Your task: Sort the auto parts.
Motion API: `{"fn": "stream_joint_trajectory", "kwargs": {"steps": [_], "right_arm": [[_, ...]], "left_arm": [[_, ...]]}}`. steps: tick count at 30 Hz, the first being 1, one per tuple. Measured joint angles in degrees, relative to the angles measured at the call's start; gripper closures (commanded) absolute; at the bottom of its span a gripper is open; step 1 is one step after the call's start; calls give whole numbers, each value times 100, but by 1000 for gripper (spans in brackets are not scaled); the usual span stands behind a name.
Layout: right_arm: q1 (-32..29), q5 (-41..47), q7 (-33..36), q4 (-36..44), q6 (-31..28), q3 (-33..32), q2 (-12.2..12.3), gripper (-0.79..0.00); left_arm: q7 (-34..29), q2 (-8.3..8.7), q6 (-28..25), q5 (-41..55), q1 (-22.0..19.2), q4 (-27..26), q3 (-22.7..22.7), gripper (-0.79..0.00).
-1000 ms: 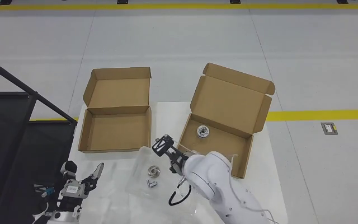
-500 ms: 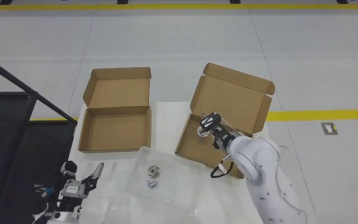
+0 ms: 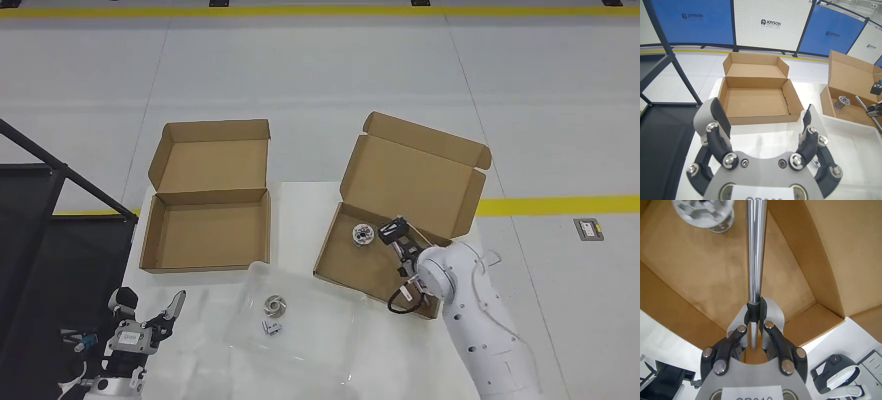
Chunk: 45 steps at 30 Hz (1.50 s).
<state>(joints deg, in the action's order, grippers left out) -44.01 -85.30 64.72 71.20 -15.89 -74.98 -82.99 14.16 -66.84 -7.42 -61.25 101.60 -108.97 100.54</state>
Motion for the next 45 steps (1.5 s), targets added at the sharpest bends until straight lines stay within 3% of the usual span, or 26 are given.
{"fn": "stream_joint_trajectory", "kwargs": {"steps": [1, 2, 6, 13, 22, 23, 26, 32, 37, 45], "right_arm": [[-10, 37, -94, -49, 10, -22, 4, -188], [-21, 68, -170, -106, 22, -47, 12, -240], [-18, 144, -302, -219, 21, -55, 25, -351], [-232, 224, -637, 292, -8, -151, 80, -357], [-1594, 113, -1155, 3296, -676, -15, 202, -413], [-1748, 52, -1278, 3655, -799, 69, 214, -474], [-2023, -91, -1663, 4291, -1211, 291, 250, -779], [-2137, -463, -2256, 4688, -2076, 713, 318, -785], [-2282, -722, -2372, 4927, -2415, 869, 373, -785], [-2733, -829, -2283, 5712, -3256, 545, 533, -785]], "left_arm": [[0, 0, 0, 0, 0, 0, 0, -785], [0, 0, 0, 0, 0, 0, 0, -785], [0, 0, 0, 0, 0, 0, 0, -785], [0, 0, 0, 0, 0, 0, 0, -785], [-27, 0, -38, -12, -6, -4, -13, -785], [-67, 3, -128, -54, -13, -7, -33, -785], [-137, 17, -406, -284, -59, -23, -87, -785], [-399, 122, -1457, -1218, -404, -107, -76, -785], [-611, 222, -2321, -2030, -829, -148, -76, -785], [-737, 435, -4111, -3298, -1558, -179, -112, -785]]}}
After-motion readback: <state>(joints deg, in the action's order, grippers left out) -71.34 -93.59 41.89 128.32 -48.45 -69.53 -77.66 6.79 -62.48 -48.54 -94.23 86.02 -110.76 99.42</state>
